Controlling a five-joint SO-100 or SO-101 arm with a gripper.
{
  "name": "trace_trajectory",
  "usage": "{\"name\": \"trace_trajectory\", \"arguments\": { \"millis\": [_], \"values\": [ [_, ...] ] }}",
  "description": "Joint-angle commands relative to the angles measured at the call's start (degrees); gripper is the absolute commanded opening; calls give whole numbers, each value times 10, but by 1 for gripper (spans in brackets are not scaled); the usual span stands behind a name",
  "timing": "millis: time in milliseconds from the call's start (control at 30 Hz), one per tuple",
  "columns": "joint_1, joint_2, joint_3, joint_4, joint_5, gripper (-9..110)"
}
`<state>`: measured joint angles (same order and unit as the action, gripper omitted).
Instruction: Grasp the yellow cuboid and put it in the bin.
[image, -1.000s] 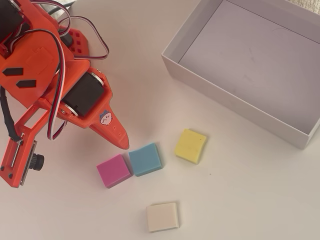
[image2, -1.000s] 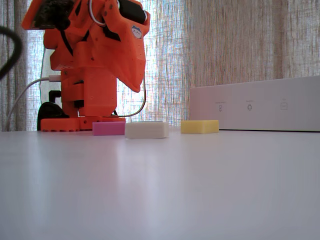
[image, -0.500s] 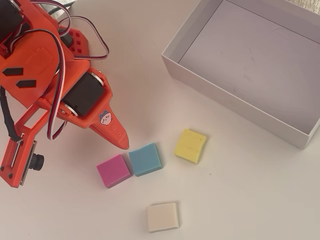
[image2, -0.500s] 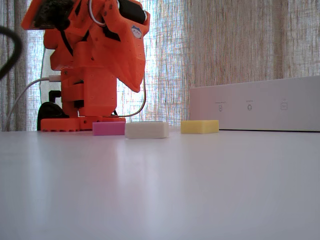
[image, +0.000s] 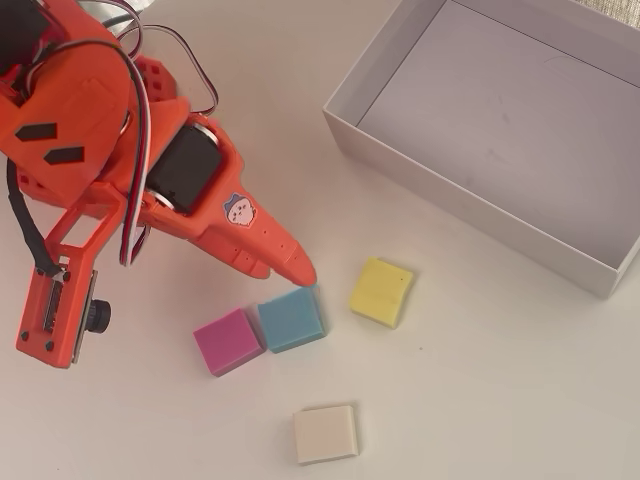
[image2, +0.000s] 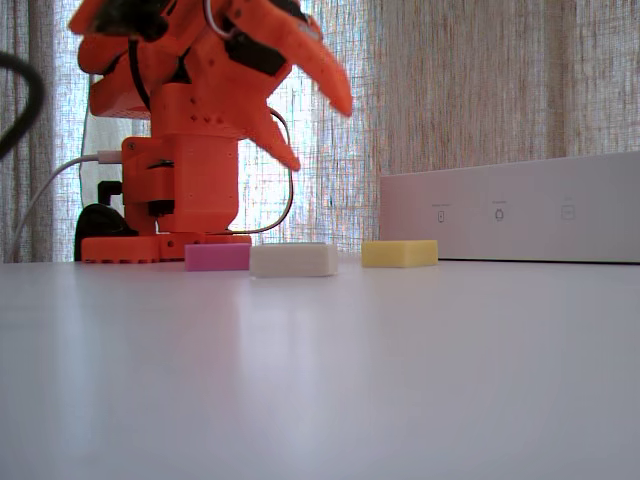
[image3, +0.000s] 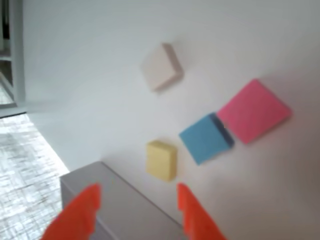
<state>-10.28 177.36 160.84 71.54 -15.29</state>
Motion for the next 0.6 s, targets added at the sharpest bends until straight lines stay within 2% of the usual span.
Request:
{"name": "trace_trajectory", "arguments": {
  "millis": [0,233,400,567],
  "values": [
    [-9,-83,-91,-20,-8,30],
    [-31,-320,-385,51,-8,32],
    [-47,-415,-521,79,-13,32],
    [-60,-513,-675,160,-14,32]
  ]
}}
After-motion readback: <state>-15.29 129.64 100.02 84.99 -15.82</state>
